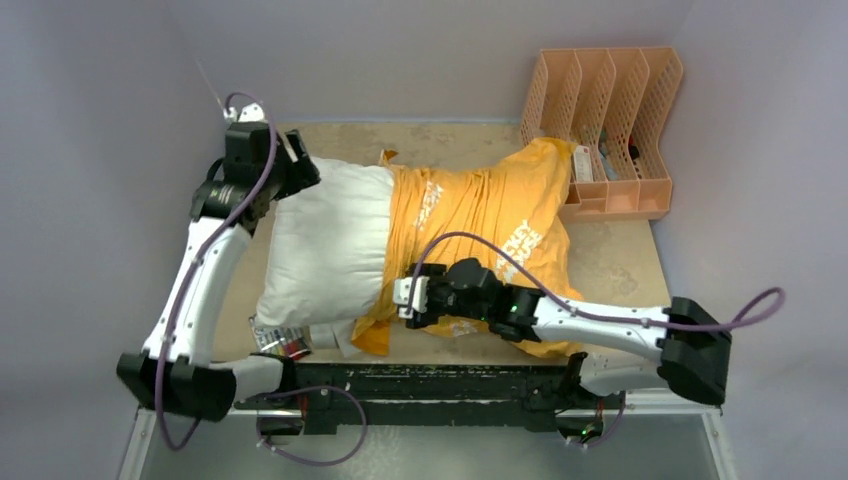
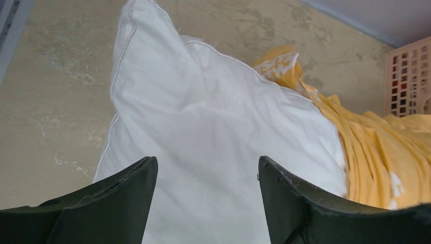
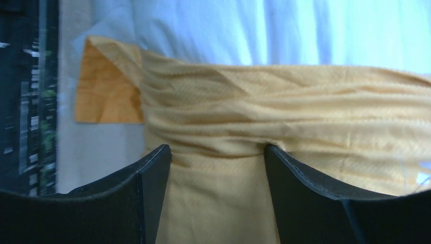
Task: Remove the pillowcase from the pillow
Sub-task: Remove the pillow from the pillowcase.
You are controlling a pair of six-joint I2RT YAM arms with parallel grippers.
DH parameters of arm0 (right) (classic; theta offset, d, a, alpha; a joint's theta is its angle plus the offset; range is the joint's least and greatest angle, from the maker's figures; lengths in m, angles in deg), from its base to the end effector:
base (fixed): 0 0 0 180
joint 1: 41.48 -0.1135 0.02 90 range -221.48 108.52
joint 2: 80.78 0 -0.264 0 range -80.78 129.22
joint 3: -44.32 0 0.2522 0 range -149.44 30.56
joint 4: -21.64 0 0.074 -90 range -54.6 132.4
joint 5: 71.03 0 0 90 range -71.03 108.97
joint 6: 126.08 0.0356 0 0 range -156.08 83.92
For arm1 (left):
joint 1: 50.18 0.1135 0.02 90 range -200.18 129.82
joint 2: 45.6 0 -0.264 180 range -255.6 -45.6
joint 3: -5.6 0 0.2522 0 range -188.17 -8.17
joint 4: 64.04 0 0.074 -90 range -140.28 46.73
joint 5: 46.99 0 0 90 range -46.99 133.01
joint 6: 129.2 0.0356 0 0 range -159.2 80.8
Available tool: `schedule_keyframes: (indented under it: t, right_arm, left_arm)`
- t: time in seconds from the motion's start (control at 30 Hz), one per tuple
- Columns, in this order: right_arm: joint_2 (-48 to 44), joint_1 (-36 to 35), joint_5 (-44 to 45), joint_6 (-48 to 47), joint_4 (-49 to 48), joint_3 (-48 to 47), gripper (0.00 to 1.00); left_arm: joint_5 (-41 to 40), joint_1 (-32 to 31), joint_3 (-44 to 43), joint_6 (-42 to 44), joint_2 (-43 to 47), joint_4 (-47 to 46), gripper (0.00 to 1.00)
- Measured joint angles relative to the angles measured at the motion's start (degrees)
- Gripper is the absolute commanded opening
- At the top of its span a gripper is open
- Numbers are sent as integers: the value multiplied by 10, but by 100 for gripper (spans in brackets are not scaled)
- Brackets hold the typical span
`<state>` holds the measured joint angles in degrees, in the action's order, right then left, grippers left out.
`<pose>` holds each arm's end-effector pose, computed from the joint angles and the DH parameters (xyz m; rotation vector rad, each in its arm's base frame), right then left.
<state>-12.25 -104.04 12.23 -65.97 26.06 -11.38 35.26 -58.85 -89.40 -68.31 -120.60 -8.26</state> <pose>0.1224 0.2448 0.2707 -1.4279 1.2541 0.5006 0.2749 -0.0371 0.3909 -0.4646 2.1479 -0.2233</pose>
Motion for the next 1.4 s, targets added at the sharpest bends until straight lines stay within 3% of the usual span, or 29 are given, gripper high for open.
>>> schedule_keyframes:
  t: [0.07,0.1,0.3,0.47,0.67,0.77,0.97,1.03,1.07,1.1,1.13,1.17,1.27,1.37,1.4]
  right_arm:
    - [36,-22,52,-34,-67,17,2]
    - [57,-30,89,-48,-97,20,0]
    - [149,-39,209,-32,-124,-63,0]
    - [162,-33,244,15,-102,-128,0]
    - [177,-26,255,59,-56,-168,0]
    - [177,-23,251,81,-43,-173,0]
    - [176,-17,237,111,-38,-173,0]
    - [175,-15,230,115,-37,-174,0]
    - [175,-13,224,115,-35,-176,0]
    - [175,-12,220,115,-34,-178,0]
    - [174,-10,215,114,-33,-181,0]
    - [173,-7,207,114,-33,-182,0]
    - [169,-2,196,105,-30,-182,4]
    - [160,0,189,84,-28,-182,46]
    - [152,0,184,79,-22,-182,51]
  left_arm:
    - [1,0,16,0,56,14,72]
    - [3,0,25,0,84,22,72]
    - [53,0,136,-17,224,57,72]
    - [105,0,210,-47,290,104,75]
    - [118,0,263,-97,366,98,78]
    - [122,0,331,-138,374,46,79]
    - [130,0,485,-237,345,-146,81]
    - [131,0,505,-251,331,-200,72]
    - [133,0,509,-253,318,-224,55]
    - [135,0,510,-253,304,-249,27]
    - [137,0,510,-252,292,-270,10]
    - [143,0,509,-246,273,-294,0]
    - [164,-1,483,-223,224,-323,0]
    - [167,-1,455,-203,219,-305,0]
    - [163,-1,442,-195,220,-292,0]
